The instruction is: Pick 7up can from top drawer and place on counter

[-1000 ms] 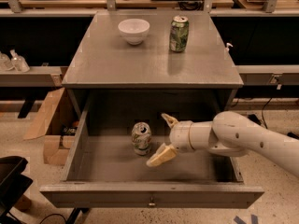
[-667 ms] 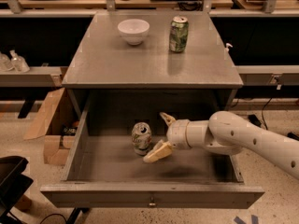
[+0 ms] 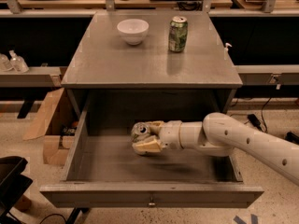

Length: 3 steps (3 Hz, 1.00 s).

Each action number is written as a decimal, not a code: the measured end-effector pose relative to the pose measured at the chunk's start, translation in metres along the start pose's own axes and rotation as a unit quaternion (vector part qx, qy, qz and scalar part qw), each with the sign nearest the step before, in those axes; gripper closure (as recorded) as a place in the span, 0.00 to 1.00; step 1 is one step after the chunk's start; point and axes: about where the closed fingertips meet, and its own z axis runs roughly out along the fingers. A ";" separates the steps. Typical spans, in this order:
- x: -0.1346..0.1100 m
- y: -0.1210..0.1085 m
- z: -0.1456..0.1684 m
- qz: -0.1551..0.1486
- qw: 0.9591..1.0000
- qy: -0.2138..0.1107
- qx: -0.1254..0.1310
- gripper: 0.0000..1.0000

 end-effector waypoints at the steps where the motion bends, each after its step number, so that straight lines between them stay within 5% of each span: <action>1: -0.027 0.021 0.006 0.012 0.999 -0.037 -0.025 0.64; 2: -0.072 0.041 0.001 0.005 0.997 -0.063 -0.050 0.94; 3: -0.123 0.042 -0.019 -0.017 0.997 -0.046 -0.068 1.00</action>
Offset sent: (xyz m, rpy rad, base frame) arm -0.0438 0.0521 0.1000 0.1876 -0.0042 0.1173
